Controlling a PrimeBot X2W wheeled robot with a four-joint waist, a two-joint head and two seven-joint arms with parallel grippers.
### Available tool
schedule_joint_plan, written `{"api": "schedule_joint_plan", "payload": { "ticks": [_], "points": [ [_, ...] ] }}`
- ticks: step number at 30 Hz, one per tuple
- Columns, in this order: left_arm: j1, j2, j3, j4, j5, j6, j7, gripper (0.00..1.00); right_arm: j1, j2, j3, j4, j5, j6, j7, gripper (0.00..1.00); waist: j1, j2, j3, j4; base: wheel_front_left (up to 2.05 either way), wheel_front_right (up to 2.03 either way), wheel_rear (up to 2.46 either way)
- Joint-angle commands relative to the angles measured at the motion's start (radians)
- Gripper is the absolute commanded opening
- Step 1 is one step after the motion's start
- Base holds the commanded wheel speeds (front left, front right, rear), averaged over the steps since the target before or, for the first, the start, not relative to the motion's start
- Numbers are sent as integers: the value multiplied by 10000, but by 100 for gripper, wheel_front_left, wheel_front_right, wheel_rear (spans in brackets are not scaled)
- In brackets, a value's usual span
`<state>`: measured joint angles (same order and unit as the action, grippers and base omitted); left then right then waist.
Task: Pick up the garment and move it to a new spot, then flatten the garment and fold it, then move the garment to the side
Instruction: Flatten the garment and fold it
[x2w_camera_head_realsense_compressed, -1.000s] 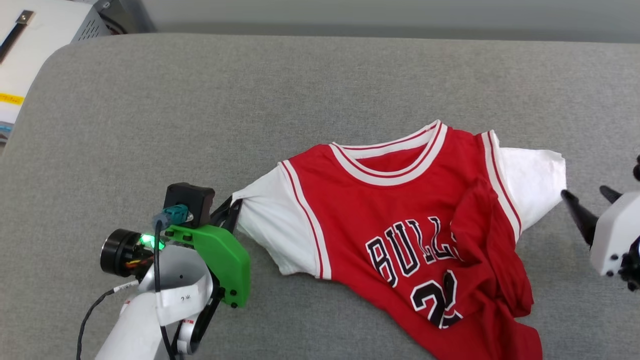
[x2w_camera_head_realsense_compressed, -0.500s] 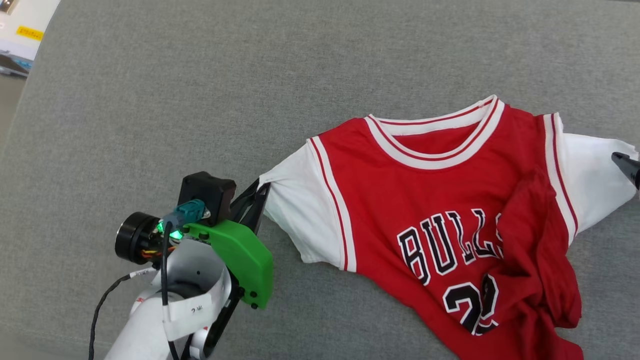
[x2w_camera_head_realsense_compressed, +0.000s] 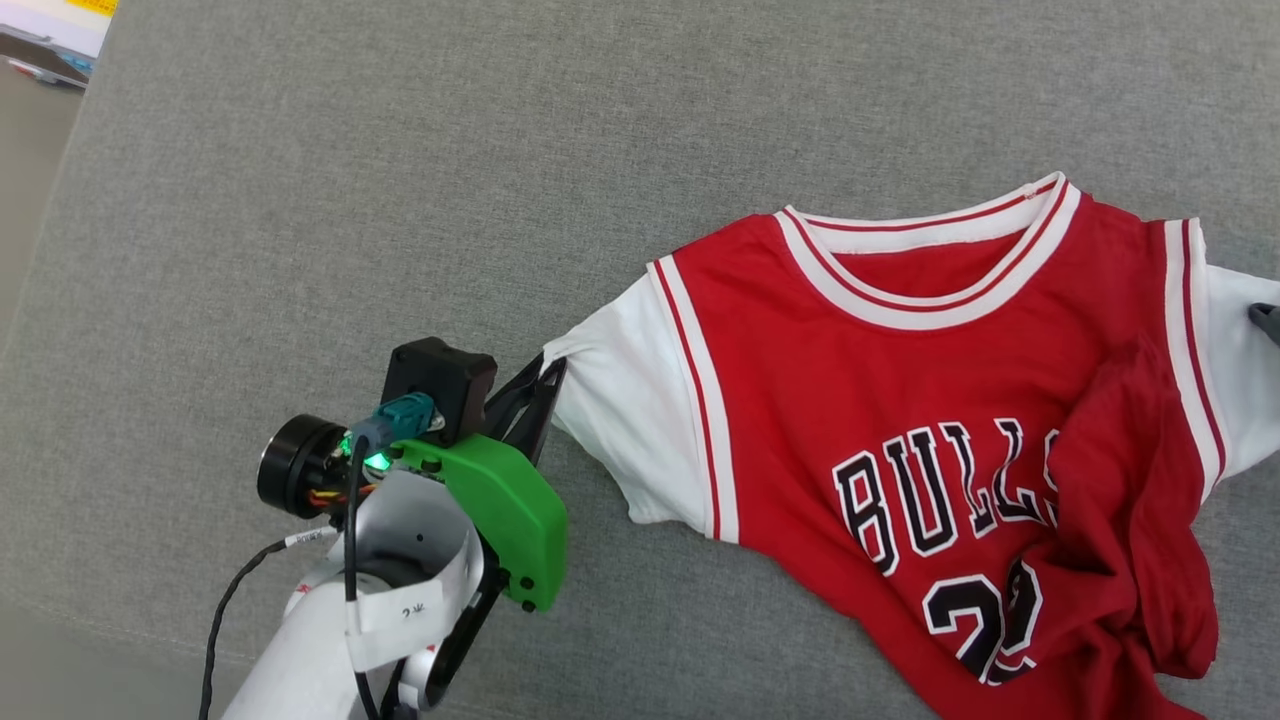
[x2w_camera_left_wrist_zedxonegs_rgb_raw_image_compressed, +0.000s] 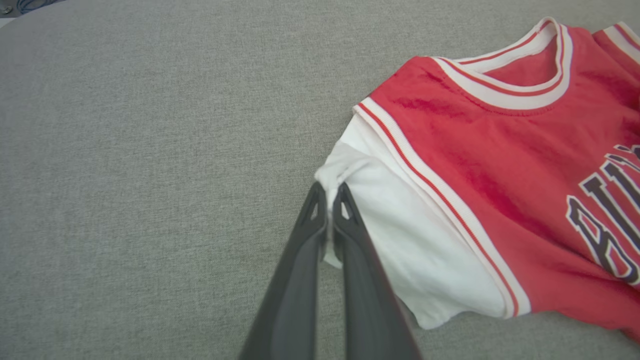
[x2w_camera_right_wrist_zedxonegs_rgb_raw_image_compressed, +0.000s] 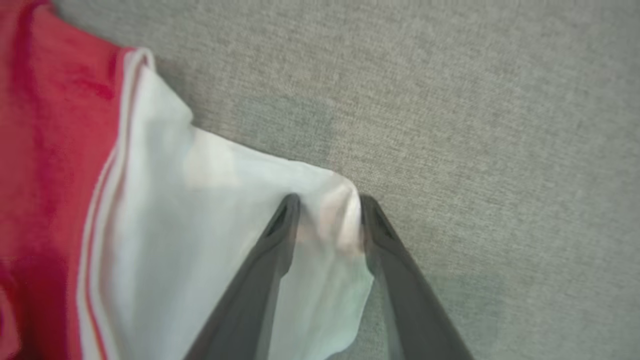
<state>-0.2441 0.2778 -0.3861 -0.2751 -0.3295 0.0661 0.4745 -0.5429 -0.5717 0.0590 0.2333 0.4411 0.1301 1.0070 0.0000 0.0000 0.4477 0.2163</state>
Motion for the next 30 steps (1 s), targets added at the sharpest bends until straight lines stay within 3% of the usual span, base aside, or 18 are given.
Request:
{"api": "schedule_joint_plan", "payload": {
  "ticks": [1, 15, 30],
  "points": [
    [-186, -25, 15, 41, -63, -32, -83, 0, 389, 248, 330, 352, 162, 6, 34, 0, 0, 0, -17, 0, 0, 0, 0],
    [-25, 196, 258, 462, -126, 115, -324, 0, 502, 277, -59, 482, 780, 6, -2004, 0, 0, 0, -1167, -398, 0, 0, 0],
    [-15, 760, 694, 137, -14, 245, -501, 0, 1011, -278, -567, -662, 1109, 6, -3343, 0, 0, 0, -2952, -1132, 0, 0, 0]
  ]
}}
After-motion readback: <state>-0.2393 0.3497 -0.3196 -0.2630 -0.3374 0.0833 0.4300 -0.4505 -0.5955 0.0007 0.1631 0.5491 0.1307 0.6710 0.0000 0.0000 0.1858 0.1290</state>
